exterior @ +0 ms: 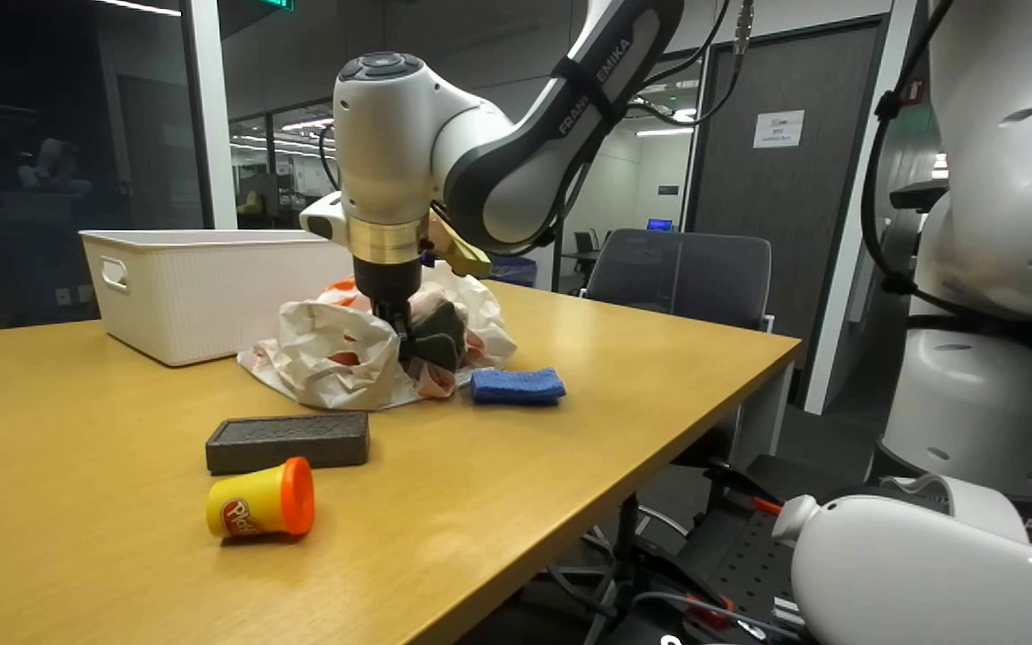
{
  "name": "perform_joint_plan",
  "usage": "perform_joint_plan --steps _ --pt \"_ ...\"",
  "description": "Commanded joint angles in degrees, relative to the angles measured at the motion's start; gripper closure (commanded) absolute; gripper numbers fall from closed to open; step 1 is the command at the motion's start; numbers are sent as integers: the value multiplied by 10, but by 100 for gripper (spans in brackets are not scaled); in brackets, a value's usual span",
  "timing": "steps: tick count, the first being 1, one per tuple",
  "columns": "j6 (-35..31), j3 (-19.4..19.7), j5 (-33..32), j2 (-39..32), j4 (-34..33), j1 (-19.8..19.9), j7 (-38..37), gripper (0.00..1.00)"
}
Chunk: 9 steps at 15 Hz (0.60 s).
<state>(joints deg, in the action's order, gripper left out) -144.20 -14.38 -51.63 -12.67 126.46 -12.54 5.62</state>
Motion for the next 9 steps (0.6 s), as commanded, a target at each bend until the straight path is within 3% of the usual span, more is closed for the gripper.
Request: perform_joint_plan --steps 1,4,8,9 --pt "-3 11 -1 0 -14 -7 0 54" --pt "0 11 25 16 -6 -2 8 31" --pt "-3 4 129 45 14 13 63 1" --pt "-4 2 161 54 19 15 85 0"
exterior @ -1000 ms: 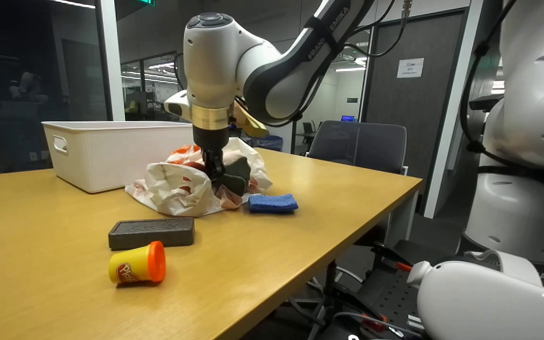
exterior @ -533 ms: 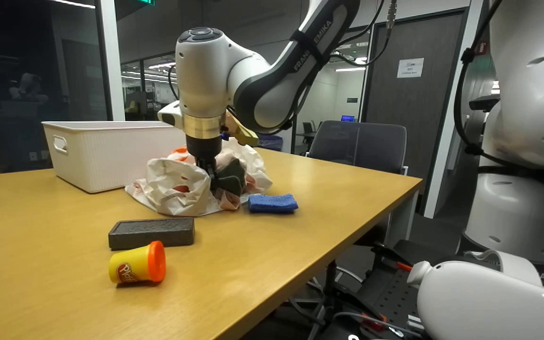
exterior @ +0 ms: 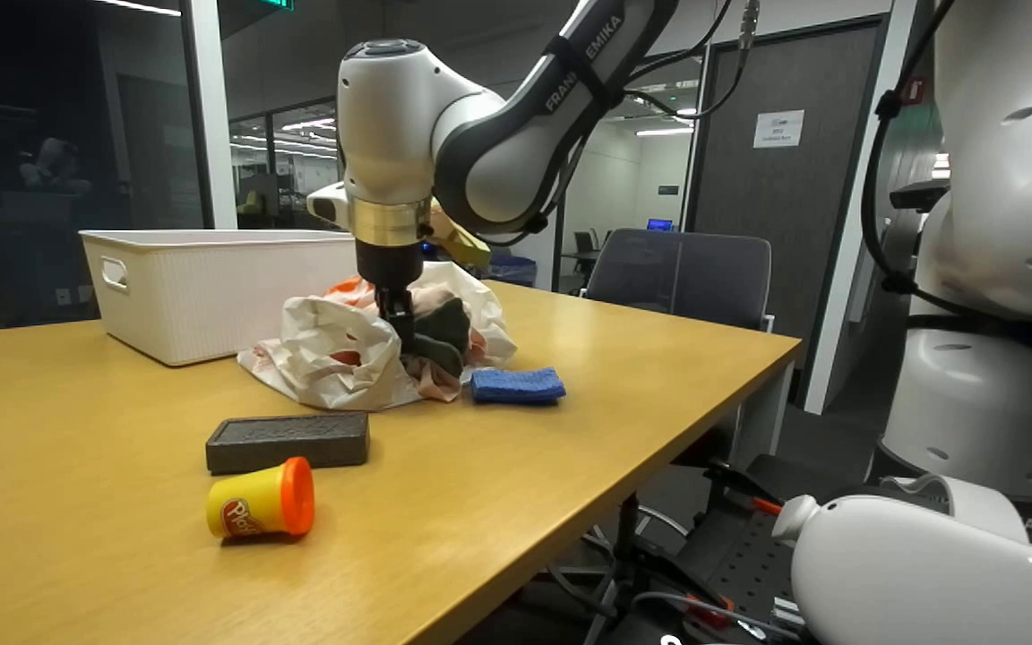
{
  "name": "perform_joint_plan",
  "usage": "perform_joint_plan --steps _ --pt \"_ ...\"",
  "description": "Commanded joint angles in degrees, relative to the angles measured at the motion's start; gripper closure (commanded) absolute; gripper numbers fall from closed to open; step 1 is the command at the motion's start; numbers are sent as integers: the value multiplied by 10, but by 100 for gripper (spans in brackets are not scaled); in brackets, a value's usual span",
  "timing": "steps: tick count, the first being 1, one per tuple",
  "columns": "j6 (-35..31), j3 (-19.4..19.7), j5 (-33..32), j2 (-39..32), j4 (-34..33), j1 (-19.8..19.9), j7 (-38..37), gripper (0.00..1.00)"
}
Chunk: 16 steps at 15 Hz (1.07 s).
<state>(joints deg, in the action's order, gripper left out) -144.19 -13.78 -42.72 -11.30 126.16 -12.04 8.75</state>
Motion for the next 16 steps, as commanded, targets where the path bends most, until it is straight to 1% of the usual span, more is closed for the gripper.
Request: perform_joint_plan --steps 1,3,6,7,8,10,13,16 --pt "-7 -5 103 54 31 13 78 0" --pt "-3 -5 164 80 45 15 126 0" --pt "1 -6 280 121 67 16 214 0" --pt "12 -2 304 137 75 12 213 0" --pt "25 -4 359 147 82 7 248 0" --pt "54 0 429 163 89 -4 287 0" --pt "100 6 499 187 92 -19 334 0" --pt "120 10 529 192 88 -28 369 0"
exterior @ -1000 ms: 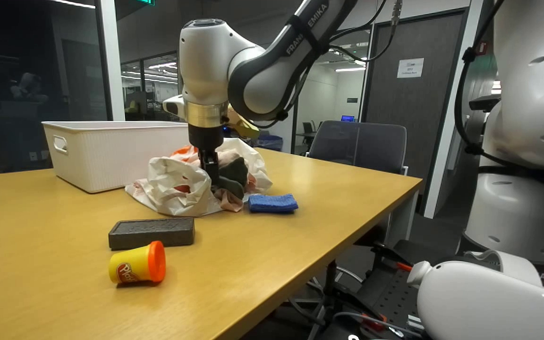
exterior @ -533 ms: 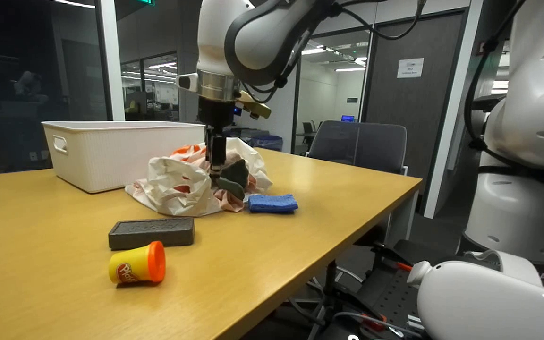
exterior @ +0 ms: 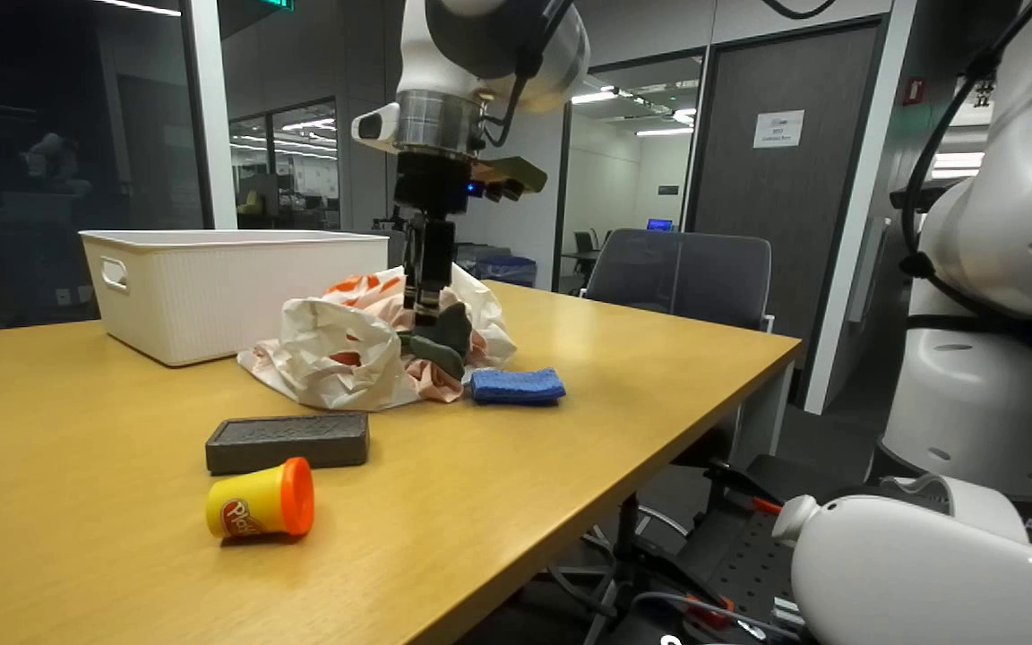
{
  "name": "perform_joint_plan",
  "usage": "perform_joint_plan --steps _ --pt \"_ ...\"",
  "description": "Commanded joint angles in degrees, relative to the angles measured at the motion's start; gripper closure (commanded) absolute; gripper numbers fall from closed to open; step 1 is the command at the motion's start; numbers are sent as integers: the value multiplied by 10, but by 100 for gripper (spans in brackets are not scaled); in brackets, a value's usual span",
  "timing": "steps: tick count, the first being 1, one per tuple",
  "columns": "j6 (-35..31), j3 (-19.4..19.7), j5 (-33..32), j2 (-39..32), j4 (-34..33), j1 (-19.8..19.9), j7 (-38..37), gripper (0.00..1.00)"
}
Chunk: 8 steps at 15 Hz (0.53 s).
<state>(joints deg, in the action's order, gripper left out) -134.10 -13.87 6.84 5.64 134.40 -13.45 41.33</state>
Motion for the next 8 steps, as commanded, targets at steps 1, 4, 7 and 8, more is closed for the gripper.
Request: perform_joint_plan --steps 1,4,7,8 --pt "19 12 38 20 3 -15 54 0" --pt "6 15 51 5 -2 -18 94 0" --pt "-13 -4 66 -27 -12 -33 89 0" --pt "-16 -8 70 -35 -16 -37 89 0"
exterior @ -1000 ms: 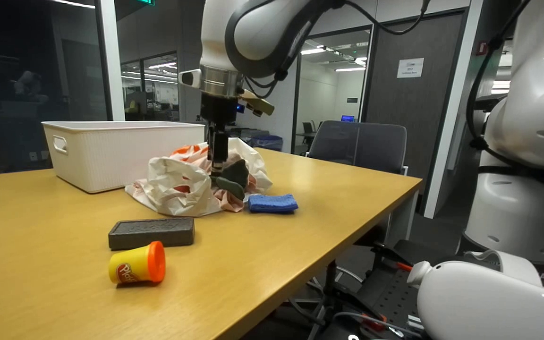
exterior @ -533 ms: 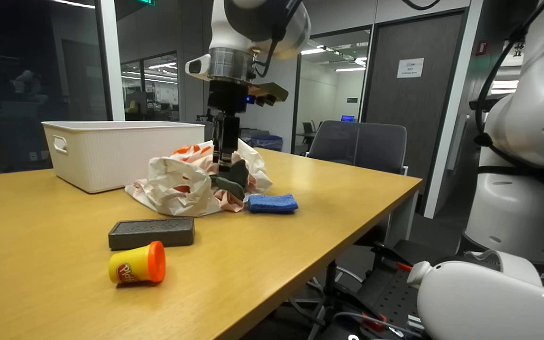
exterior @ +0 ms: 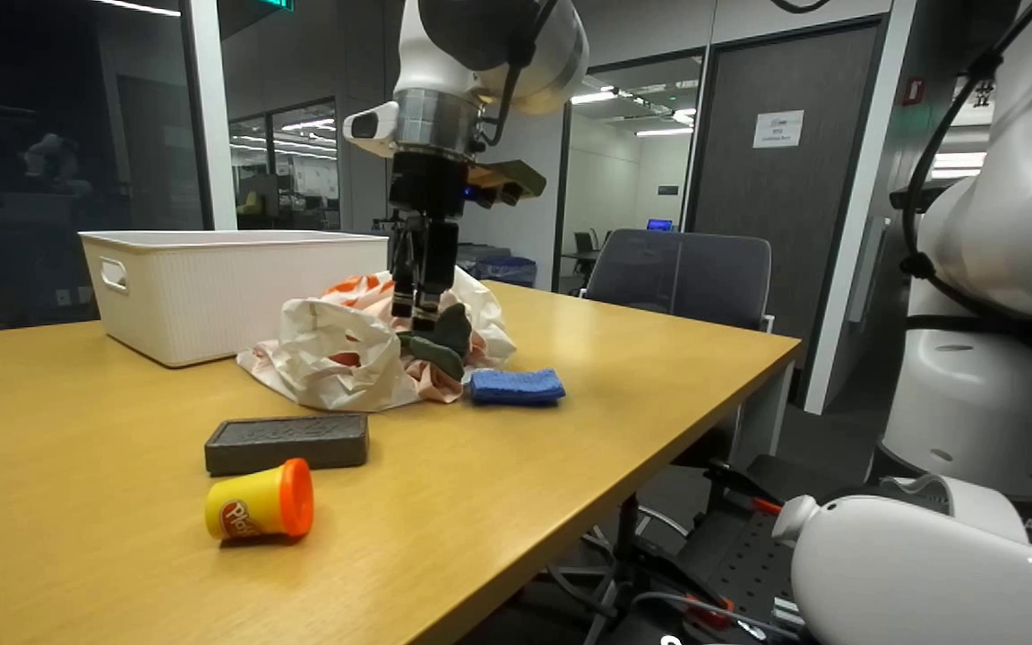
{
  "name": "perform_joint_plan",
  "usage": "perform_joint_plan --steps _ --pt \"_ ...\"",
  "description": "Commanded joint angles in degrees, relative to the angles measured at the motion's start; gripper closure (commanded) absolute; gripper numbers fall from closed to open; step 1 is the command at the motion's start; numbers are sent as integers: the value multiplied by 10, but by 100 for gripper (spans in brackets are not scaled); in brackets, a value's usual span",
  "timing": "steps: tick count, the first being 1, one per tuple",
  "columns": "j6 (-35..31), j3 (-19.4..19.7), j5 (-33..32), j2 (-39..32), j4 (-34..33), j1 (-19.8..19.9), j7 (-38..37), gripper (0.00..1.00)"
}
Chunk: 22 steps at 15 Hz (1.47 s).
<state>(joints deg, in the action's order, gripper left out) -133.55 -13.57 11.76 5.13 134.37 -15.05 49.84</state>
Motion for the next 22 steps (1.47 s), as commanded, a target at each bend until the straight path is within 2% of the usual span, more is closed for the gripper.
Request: perform_joint_plan --steps 1,3,5,10,14,15,16,17,22 --pt "-24 -17 23 -41 -22 -26 2 0" --pt "-38 -30 20 -57 -34 -34 -8 0" --pt "-63 -41 -15 -75 -47 -38 -29 0" --pt "-137 -34 -214 -84 -39 -31 -124 0" --pt "-143 -27 -285 -99 -33 -22 -171 0" --pt "-146 -26 -296 -103 -33 -20 -179 25" --pt "-147 -26 -303 -105 -32 -20 -184 27" --pt "-144 -27 -309 -108 -33 -19 -188 33" --pt "-131 -29 -334 -99 -33 -21 -210 72"
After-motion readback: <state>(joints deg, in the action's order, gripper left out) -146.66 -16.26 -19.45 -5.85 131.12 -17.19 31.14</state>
